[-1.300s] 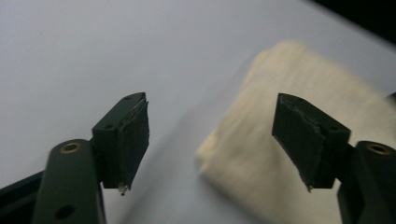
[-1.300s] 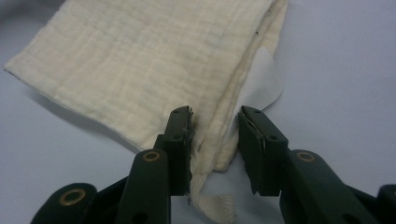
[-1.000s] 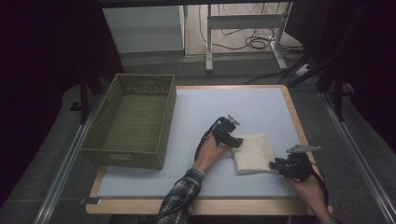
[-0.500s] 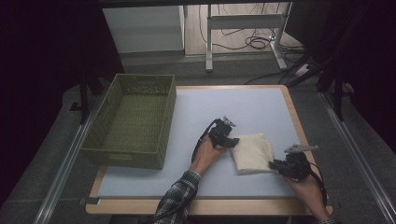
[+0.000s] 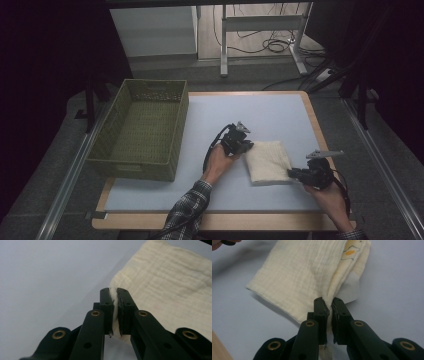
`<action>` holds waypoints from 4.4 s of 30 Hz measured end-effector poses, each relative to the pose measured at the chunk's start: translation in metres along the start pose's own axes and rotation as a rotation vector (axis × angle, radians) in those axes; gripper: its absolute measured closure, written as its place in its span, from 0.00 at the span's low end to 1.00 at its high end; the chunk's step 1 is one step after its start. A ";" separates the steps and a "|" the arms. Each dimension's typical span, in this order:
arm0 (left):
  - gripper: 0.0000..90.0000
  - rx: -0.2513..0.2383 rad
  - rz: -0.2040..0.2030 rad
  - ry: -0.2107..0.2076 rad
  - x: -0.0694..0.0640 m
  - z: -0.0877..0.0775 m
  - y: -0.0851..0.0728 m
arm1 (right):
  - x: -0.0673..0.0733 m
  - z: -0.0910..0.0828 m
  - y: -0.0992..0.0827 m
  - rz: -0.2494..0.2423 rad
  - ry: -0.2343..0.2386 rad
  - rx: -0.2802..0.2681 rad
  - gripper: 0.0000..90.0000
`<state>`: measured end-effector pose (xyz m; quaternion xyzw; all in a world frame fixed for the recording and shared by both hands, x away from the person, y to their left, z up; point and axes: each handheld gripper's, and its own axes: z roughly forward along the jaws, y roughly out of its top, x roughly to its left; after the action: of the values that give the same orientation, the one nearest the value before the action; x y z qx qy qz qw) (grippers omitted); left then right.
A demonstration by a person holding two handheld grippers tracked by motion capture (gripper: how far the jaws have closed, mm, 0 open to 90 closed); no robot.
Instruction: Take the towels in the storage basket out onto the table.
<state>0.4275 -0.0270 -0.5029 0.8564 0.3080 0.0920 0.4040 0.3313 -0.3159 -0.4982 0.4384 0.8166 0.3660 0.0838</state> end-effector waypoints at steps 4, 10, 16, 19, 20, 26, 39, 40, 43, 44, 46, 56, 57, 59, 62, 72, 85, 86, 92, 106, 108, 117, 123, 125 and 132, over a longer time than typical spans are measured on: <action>0.93 -0.008 0.022 0.029 0.003 -0.014 0.006 | 0.007 -0.003 0.012 -0.022 0.022 -0.022 0.92; 0.92 -0.011 0.036 0.066 0.009 -0.033 0.011 | 0.017 -0.002 0.026 -0.041 0.050 -0.041 0.92; 0.92 -0.009 0.049 0.113 0.017 -0.055 0.015 | 0.029 0.002 0.041 -0.070 0.085 -0.052 0.92; 0.92 -0.007 0.055 0.144 0.022 -0.066 0.017 | 0.037 0.006 0.051 -0.091 0.097 -0.058 0.92; 0.92 -0.005 0.058 0.153 0.023 -0.069 0.017 | 0.040 0.007 0.054 -0.097 0.103 -0.057 0.92; 0.92 0.008 0.069 0.214 0.038 -0.094 0.020 | 0.058 0.018 0.077 -0.137 0.127 -0.062 0.92; 0.92 0.024 0.058 0.320 0.075 -0.144 0.021 | 0.097 0.046 0.131 -0.195 0.189 -0.083 0.92; 0.92 0.027 0.057 0.328 0.077 -0.147 0.021 | 0.097 0.046 0.131 -0.195 0.189 -0.083 0.92; 0.91 0.029 0.048 0.348 0.086 -0.159 0.020 | 0.104 0.052 0.144 -0.196 0.205 -0.086 0.92; 0.91 0.029 0.048 0.348 0.086 -0.159 0.020 | 0.104 0.052 0.144 -0.196 0.205 -0.086 0.92; 0.91 0.031 0.047 0.358 0.090 -0.166 0.021 | 0.107 0.054 0.150 -0.194 0.215 -0.089 0.92; 0.91 0.033 0.042 0.422 0.106 -0.201 0.020 | 0.127 0.063 0.180 -0.206 0.246 -0.102 0.92; 0.91 0.034 0.034 0.436 0.108 -0.207 0.018 | 0.133 0.066 0.185 -0.212 0.252 -0.104 0.92; 0.91 0.036 0.032 0.444 0.109 -0.210 0.017 | 0.138 0.070 0.189 -0.219 0.258 -0.103 0.92; 0.91 0.046 0.031 0.469 0.112 -0.219 0.013 | 0.145 0.074 0.193 -0.225 0.263 -0.101 0.92; 0.91 0.086 0.009 0.553 0.127 -0.255 -0.006 | 0.180 0.099 0.214 -0.249 0.307 -0.097 0.92; 0.91 0.145 -0.070 0.620 0.154 -0.288 -0.058 | 0.237 0.155 0.227 -0.281 0.346 -0.043 0.91; 0.91 0.145 -0.070 0.620 0.154 -0.288 -0.058 | 0.241 0.159 0.227 -0.285 0.346 -0.035 0.91; 0.91 0.173 -0.097 0.626 0.164 -0.292 -0.083 | 0.261 0.177 0.226 -0.307 0.357 0.004 0.91; 0.91 0.212 -0.100 0.596 0.175 -0.273 -0.106 | 0.290 0.202 0.224 -0.364 0.334 0.083 0.91; 0.91 0.215 -0.095 0.592 0.175 -0.269 -0.106 | 0.291 0.203 0.225 -0.370 0.329 0.090 0.91; 0.90 0.247 -0.080 0.582 0.178 -0.257 -0.110 | 0.302 0.212 0.225 -0.396 0.307 0.141 0.90; 0.89 0.264 -0.091 0.572 0.184 -0.248 -0.116 | 0.304 0.217 0.225 -0.417 0.284 0.157 0.83; 0.87 0.269 -0.103 0.562 0.187 -0.242 -0.118 | 0.304 0.217 0.226 -0.417 0.279 0.157 0.79; 0.62 0.251 -0.132 0.581 0.191 -0.231 -0.119 | 0.296 0.209 0.232 -0.394 0.264 0.119 0.70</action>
<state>0.4306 0.2924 -0.4577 0.8155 0.4744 0.2675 0.1958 0.4010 0.1042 -0.4385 0.2232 0.9103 0.3481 0.0200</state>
